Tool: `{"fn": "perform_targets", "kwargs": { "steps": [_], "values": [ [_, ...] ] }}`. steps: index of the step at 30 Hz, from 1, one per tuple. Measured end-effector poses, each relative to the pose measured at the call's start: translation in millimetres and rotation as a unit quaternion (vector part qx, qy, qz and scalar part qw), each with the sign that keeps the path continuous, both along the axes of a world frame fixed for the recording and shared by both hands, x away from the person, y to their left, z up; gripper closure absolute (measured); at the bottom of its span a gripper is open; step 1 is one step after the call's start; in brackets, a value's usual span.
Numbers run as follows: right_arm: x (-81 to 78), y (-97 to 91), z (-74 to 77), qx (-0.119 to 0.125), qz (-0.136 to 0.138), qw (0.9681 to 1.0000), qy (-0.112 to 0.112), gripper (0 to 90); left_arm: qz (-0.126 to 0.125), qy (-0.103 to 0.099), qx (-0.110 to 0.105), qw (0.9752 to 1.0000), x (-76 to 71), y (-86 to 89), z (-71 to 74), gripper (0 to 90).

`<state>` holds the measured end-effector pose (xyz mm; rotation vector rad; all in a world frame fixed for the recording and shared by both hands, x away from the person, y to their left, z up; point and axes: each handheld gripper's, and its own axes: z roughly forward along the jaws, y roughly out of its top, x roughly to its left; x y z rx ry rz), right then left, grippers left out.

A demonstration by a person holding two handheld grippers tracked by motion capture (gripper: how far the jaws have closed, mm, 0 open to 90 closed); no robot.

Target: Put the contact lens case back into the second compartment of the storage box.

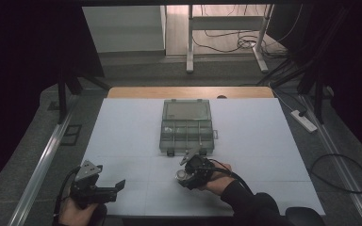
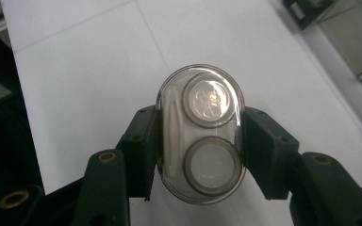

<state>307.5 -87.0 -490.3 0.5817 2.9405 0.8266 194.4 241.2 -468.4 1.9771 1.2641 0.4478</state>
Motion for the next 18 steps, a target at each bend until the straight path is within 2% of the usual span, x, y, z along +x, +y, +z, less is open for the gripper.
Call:
{"fn": "perform_targets", "kwargs": {
  "steps": [8,11,18],
  "values": [
    [11.6,-1.4,10.9,0.024,-0.031,0.9993,-0.001,49.3,0.000,0.000,0.000,1.0000,0.1,0.1,-0.1,2.7],
    [18.0,-1.2,16.0,0.034,-0.053,0.9980,0.001,49.2,0.000,-0.001,0.000,1.0000,0.0,0.2,-0.1,2.7],
    [26.6,0.0,19.5,0.049,-0.075,0.9960,-0.002,49.3,0.000,-0.001,0.000,1.0000,0.0,0.2,-0.1,2.7]
  ]
}}
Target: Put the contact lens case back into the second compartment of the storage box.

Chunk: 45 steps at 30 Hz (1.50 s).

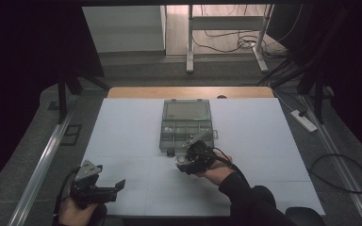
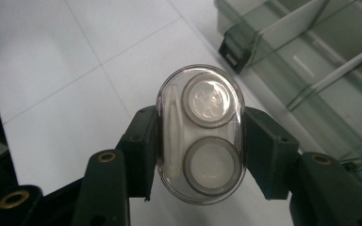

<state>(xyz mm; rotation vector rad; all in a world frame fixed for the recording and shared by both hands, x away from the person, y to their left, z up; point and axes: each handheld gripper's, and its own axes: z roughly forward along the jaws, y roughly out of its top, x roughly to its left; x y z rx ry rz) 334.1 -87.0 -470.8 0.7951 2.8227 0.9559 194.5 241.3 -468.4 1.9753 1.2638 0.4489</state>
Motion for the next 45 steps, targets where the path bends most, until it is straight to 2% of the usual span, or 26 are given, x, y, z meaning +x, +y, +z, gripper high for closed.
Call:
{"fn": "perform_targets", "kwargs": {
  "steps": [11,24,33,39,45],
  "values": [
    [17.6,4.0,5.4,0.005,-0.028,0.9996,-0.009,49.3,0.000,0.001,-0.001,1.0000,0.3,0.6,0.0,2.7],
    [40.2,11.6,4.5,0.006,-0.066,0.9976,-0.023,49.2,0.000,0.000,-0.003,1.0000,0.3,0.9,-0.1,2.7],
    [57.2,16.6,2.4,0.012,-0.086,0.9961,-0.016,49.3,0.001,0.000,-0.005,1.0000,0.4,1.5,-0.1,2.7],
    [68.6,22.1,1.6,0.006,-0.103,0.9943,-0.024,49.2,0.001,0.000,-0.005,1.0000,0.4,1.5,-0.1,2.7],
    [78.8,22.4,1.9,0.014,-0.128,0.9914,-0.027,49.3,0.000,0.000,-0.005,1.0000,0.3,1.5,-0.1,2.7]
  ]
}}
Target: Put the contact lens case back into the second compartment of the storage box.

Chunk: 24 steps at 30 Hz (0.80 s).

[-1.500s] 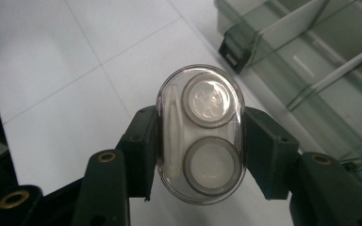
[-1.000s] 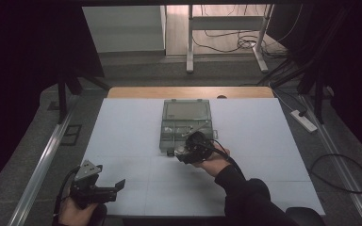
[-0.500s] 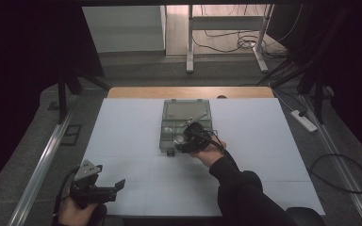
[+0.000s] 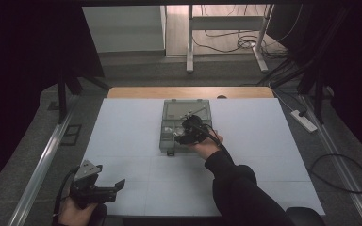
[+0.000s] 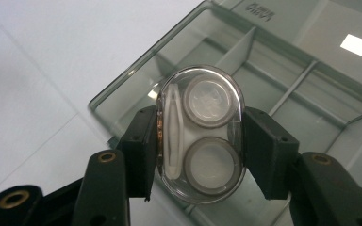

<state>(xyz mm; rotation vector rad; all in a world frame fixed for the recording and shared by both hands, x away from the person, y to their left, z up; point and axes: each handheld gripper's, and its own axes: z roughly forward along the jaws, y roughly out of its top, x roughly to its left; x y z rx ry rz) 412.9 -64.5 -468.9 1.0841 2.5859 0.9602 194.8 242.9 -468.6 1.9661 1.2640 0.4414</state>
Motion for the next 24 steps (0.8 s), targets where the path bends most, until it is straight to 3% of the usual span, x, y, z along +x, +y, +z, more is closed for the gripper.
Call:
{"fn": "perform_targets", "kwargs": {
  "steps": [24],
  "values": [
    [36.8,18.5,-5.2,-0.004,-0.067,0.9977,0.001,49.2,-0.001,0.000,-0.003,1.0000,-0.1,0.5,-0.1,2.8]
  ]
}}
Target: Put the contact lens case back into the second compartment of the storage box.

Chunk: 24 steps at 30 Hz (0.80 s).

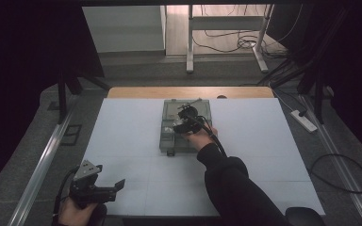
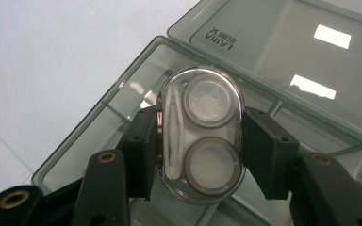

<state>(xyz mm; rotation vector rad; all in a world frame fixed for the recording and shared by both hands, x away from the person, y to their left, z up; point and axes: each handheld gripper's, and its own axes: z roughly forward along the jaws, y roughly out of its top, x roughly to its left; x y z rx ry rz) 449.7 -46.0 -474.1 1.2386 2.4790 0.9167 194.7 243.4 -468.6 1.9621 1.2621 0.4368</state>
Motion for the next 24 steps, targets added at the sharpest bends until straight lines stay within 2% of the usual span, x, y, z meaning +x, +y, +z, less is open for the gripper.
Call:
{"fn": "perform_targets", "kwargs": {
  "steps": [14,24],
  "values": [
    [10.2,9.8,-7.7,-0.017,-0.031,0.9994,-0.006,49.0,-0.001,0.000,0.001,1.0000,-0.1,-0.2,0.0,2.8],
    [10.5,11.7,-10.4,-0.023,-0.036,0.9990,-0.011,48.0,-0.002,-0.001,0.003,1.0000,-0.2,-0.7,0.0,2.8]
  ]
}}
